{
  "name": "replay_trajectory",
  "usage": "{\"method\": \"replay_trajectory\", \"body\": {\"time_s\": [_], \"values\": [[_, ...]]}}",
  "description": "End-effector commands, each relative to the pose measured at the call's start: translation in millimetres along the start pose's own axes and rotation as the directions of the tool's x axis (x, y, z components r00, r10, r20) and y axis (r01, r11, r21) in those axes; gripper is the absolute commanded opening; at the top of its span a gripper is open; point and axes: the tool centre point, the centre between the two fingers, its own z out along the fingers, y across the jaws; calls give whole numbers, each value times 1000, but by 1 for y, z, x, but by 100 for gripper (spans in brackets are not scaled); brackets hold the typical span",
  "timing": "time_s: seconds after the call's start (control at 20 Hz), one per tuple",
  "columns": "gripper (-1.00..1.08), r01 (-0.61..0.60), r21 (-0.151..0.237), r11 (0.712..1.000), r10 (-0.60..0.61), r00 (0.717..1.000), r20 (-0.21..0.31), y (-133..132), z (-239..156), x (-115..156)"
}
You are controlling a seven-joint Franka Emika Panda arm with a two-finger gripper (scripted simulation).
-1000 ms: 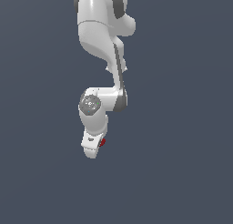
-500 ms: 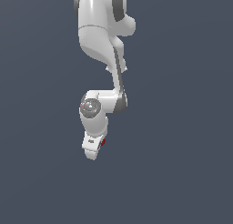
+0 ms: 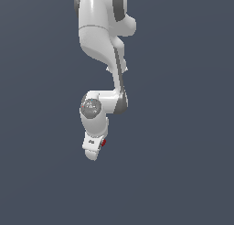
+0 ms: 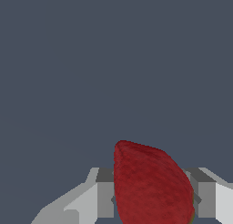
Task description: Pick up the object and move it to a goal position.
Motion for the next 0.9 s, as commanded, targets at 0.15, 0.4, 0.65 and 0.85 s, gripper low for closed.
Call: {"method": "replay_trajectory", "body": {"time_s": [0.15, 0.4, 0.65, 0.85], "values": [[-100, 0, 0, 1000, 0, 1000, 0, -6, -3, 2], [-100, 0, 0, 1000, 0, 1000, 0, -19, -8, 6], [-100, 0, 0, 1000, 0, 1000, 0, -40, -16, 12], [-100, 0, 0, 1000, 0, 1000, 1, -63, -25, 19]]}}
